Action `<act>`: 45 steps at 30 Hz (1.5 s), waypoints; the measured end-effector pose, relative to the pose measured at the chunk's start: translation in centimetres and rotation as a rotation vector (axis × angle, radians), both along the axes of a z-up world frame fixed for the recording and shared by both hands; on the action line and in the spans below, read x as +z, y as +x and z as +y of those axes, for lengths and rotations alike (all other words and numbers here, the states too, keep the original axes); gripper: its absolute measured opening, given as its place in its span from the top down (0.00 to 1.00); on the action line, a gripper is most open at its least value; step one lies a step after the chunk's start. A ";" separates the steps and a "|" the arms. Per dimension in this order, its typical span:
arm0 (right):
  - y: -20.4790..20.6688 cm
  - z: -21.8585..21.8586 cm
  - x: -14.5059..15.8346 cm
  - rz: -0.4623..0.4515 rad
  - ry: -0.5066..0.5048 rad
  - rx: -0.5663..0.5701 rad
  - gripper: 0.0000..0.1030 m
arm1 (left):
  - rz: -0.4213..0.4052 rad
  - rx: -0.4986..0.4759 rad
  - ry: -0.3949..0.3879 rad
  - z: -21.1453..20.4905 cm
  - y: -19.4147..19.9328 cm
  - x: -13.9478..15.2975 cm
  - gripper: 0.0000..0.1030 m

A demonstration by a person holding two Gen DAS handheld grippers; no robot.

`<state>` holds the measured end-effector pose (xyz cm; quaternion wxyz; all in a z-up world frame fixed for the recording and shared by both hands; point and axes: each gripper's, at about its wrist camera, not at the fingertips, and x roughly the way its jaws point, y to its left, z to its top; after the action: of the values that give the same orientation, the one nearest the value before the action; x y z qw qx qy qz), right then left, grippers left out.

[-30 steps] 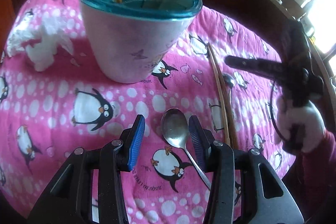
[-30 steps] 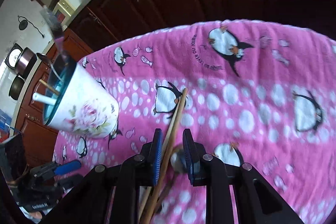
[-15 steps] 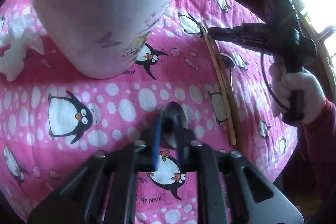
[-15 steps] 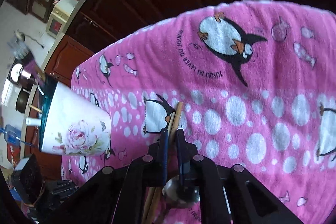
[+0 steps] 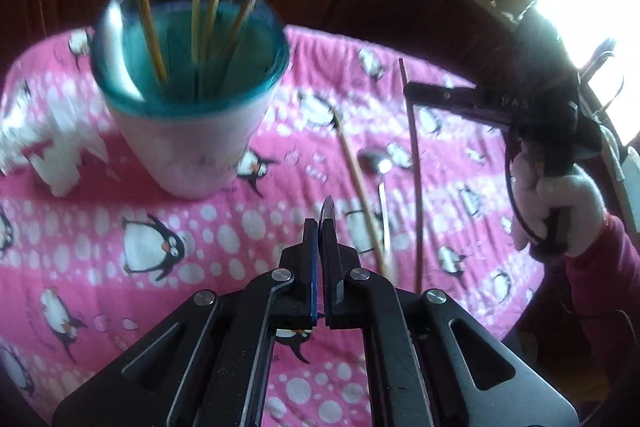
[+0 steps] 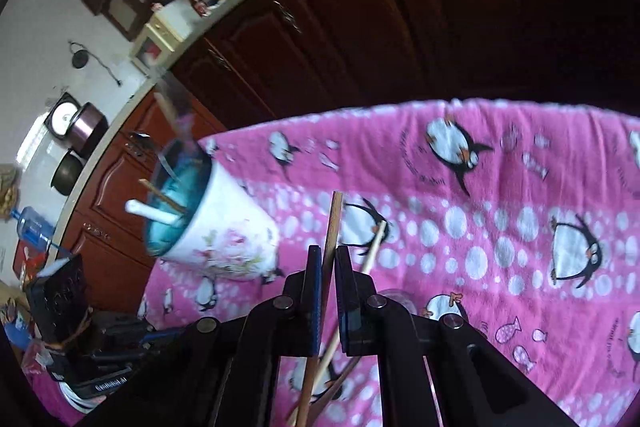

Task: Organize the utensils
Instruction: 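Lower the knife into the holder with the left gripper while the right drops the chopstick in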

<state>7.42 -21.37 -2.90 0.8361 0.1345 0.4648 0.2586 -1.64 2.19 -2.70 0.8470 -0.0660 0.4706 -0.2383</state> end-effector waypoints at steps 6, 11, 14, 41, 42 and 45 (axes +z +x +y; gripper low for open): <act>-2.3 0.5 3.4 -0.088 -0.003 0.007 0.95 | -0.070 0.005 -0.005 0.7 -1.6 3.3 1.00; -3.1 0.9 6.1 -0.144 0.007 0.010 0.95 | -0.134 0.016 -0.006 1.2 -2.4 6.1 1.00; -3.3 1.2 8.1 -0.186 0.018 0.017 0.95 | -0.189 0.034 -0.007 2.0 -2.7 8.7 1.00; -0.3 7.8 20.8 -0.419 0.017 0.096 0.95 | -0.487 0.354 0.148 9.3 4.5 18.3 1.00; -0.1 7.9 20.7 -0.420 0.016 0.096 0.95 | -0.498 0.359 0.159 9.3 4.7 18.3 1.00; 0.7 9.0 20.4 -0.424 0.004 0.097 0.95 | -0.543 0.380 0.210 8.8 5.4 18.0 1.00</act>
<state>8.15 -12.38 17.47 0.9015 0.0564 0.2838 0.3218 3.74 10.96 15.30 0.9727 0.0010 0.2294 -0.0354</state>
